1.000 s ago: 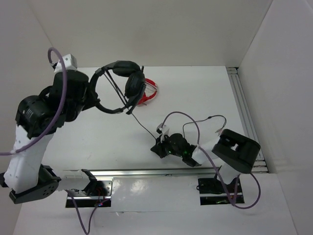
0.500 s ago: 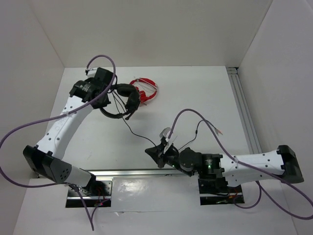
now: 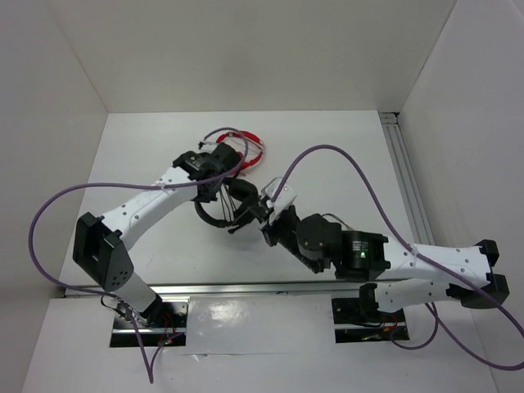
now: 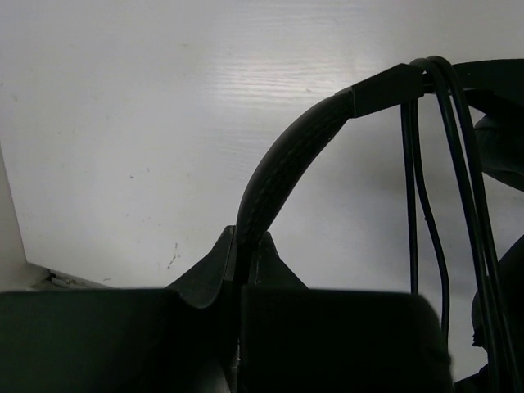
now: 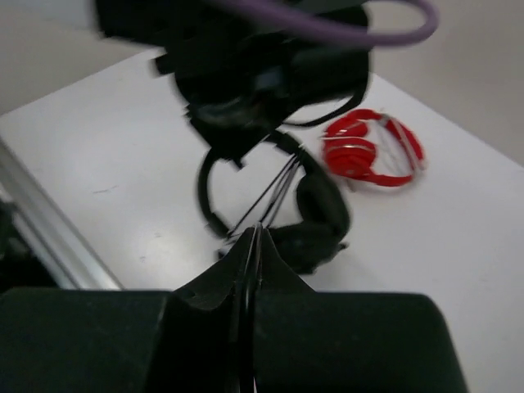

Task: Wrap the headphones

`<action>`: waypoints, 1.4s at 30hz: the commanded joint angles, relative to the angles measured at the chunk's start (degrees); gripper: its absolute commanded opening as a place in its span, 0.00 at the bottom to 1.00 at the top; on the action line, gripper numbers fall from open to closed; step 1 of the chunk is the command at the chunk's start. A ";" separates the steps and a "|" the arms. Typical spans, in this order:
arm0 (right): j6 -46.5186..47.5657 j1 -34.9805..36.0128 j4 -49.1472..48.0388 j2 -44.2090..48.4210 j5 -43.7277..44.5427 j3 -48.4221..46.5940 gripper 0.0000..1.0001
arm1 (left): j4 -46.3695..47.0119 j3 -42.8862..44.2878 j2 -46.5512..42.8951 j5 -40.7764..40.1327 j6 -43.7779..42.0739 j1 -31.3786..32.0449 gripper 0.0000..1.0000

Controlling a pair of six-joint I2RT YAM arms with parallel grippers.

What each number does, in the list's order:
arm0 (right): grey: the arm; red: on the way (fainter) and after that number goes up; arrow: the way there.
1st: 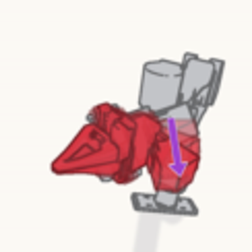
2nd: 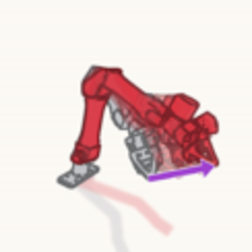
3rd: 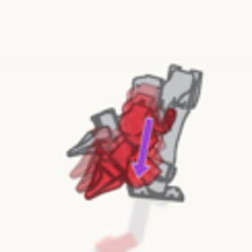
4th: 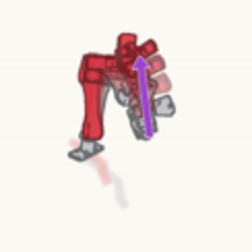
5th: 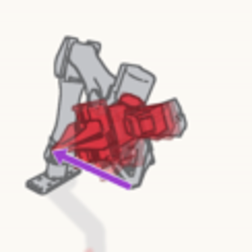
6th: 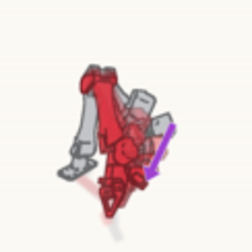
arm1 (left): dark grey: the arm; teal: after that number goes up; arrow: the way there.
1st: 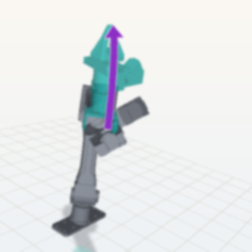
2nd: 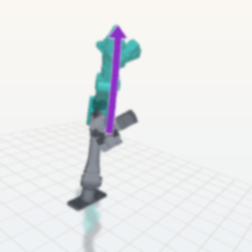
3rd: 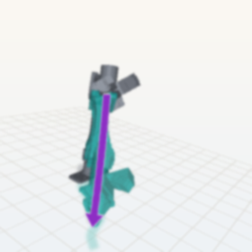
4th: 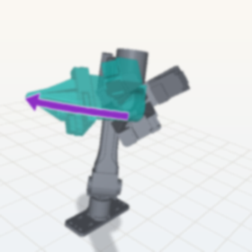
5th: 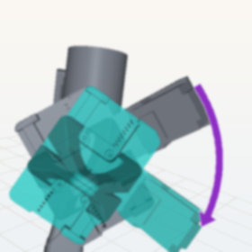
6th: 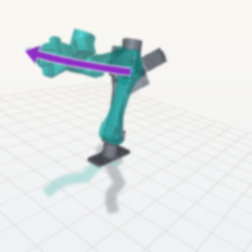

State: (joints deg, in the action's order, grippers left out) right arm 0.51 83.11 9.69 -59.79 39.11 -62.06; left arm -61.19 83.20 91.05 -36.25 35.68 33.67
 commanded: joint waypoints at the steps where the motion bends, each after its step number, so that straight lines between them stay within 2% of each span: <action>1: 6.59 -5.39 5.32 -0.94 2.64 -5.43 0.00 | 2.21 -2.07 -4.72 0.21 -2.98 4.55 0.00; 4: 11.68 -11.27 8.66 -2.34 -0.60 -5.44 0.00 | 2.21 -4.44 -7.90 0.74 -2.99 7.98 0.00; 6: 13.36 -13.93 9.38 -3.92 0.69 -5.44 0.00 | 0.03 -5.15 -8.42 1.53 -2.99 9.74 0.00; 8: 15.92 -17.71 7.02 -3.93 1.40 -5.44 0.00 | -0.51 -6.99 -9.12 1.53 -2.29 12.28 0.00; 14: 16.54 -31.31 -1.60 -6.91 -6.84 -4.73 0.00 | 1.50 -10.07 -15.00 7.32 -4.91 21.42 0.00; 17: 15.83 -38.34 -5.64 -7.97 -15.70 -4.73 0.00 | 4.14 -10.60 -19.83 14.08 -9.82 23.72 0.00; 20: 12.77 -44.94 -5.65 -9.81 -27.66 -5.00 0.00 | 4.15 -9.82 -23.27 17.26 -10.90 24.43 0.00; 23: 10.92 -48.12 -7.31 -11.23 -38.12 -5.00 0.00 | 4.15 -7.27 -26.96 21.56 -12.30 24.43 0.00; 25: 9.16 -49.44 -7.84 -12.10 -43.66 -3.69 0.01 | 4.15 -4.28 -28.28 22.36 -12.83 24.43 0.00; 26: 6.89 -49.97 -9.15 -12.89 -49.08 -2.98 0.02 | 4.15 -2.97 -28.81 22.36 -12.22 24.43 0.00; 28: 4.86 -49.98 -12.40 -12.90 -52.90 1.65 0.04 | 2.40 2.04 -28.82 20.88 -11.34 24.43 0.00; 33: -3.75 -48.14 -26.98 -13.51 -61.25 11.86 0.05 | 3.61 13.19 -28.12 22.19 -8.53 24.43 0.00; 37: -10.52 -44.62 -41.92 -15.52 -62.93 20.91 0.08 | 2.92 21.27 -26.01 16.13 -2.12 24.43 0.00; 38: -11.84 -44.09 -44.82 -18.49 -63.71 23.02 0.08 | 2.92 22.52 -26.01 14.12 -0.89 24.43 0.00; 41: -14.66 -42.60 -51.08 -24.65 -65.13 23.04 0.08 | 0.82 26.39 -24.78 9.99 4.82 24.43 0.00; 42: -15.45 -41.90 -53.18 -28.33 -65.13 23.04 0.08 | -1.19 27.10 -24.78 5.27 8.84 24.43 0.00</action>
State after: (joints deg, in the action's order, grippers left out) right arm -9.89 39.97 -29.85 -82.81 -23.92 -39.66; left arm -63.13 106.54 66.26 -23.11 34.17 57.80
